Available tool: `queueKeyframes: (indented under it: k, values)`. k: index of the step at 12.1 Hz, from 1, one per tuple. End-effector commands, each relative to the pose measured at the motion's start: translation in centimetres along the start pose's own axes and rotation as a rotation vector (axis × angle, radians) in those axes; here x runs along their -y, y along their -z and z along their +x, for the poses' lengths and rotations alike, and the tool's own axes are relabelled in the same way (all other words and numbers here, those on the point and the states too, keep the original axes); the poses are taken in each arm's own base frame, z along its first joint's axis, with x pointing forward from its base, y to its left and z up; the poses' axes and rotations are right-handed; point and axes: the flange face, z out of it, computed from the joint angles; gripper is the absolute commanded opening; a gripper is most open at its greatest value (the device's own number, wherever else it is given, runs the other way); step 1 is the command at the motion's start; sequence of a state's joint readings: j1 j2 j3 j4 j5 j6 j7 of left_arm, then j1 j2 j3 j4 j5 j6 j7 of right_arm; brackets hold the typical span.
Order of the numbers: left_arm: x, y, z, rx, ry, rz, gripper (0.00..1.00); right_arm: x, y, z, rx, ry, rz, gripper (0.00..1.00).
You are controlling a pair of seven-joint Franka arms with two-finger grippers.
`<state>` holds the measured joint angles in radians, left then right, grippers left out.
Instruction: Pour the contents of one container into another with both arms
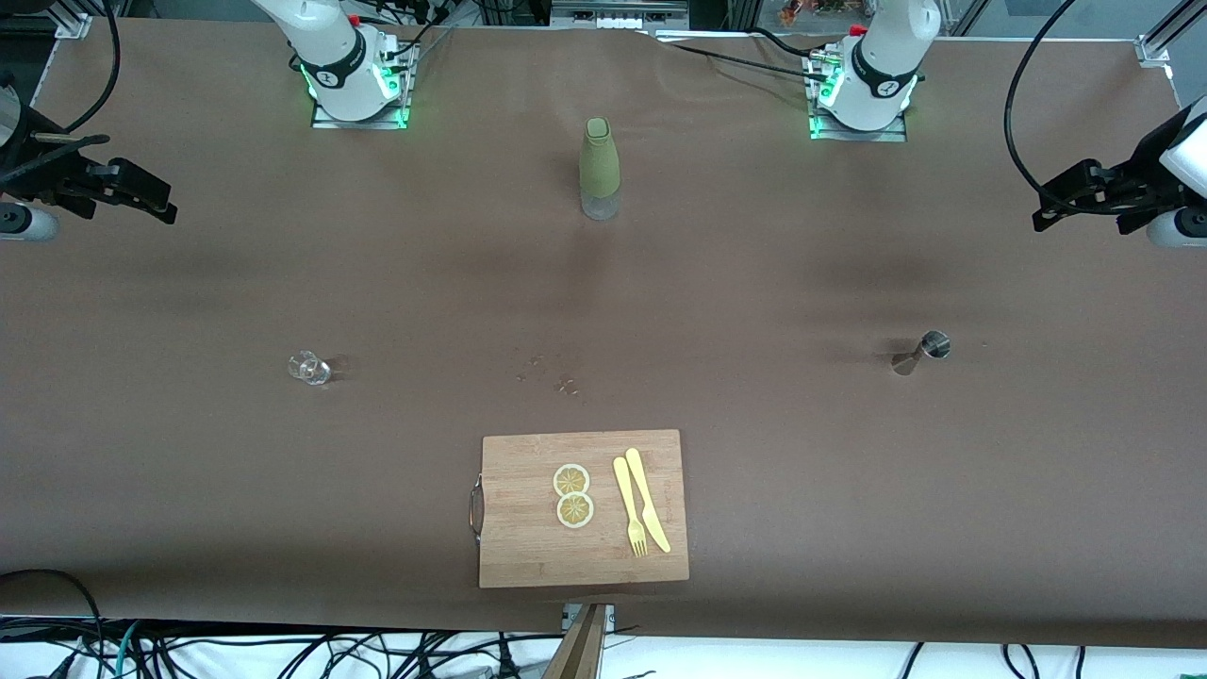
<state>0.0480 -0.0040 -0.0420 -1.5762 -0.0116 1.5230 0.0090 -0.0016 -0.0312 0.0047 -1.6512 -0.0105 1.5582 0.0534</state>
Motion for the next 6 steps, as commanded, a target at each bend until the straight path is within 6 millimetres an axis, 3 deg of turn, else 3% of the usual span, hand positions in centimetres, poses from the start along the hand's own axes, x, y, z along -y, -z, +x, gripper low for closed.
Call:
queueKeyframes:
  k: [1,3,6]
  values:
    - [-0.8,0.5,0.7,-0.015,-0.019,-0.002,1.00,-0.2,0.2,0.1,-0.005,0.012,0.013,1.00]
    - [-1.2,0.3,0.8,-0.012,-0.027,-0.012,1.00,-0.2,0.2,0.1,-0.004,0.012,0.014,1.00]
    - [-3.5,0.4,0.6,-0.011,-0.068,-0.015,1.00,-0.2,0.3,0.1,-0.008,0.012,0.013,1.00]
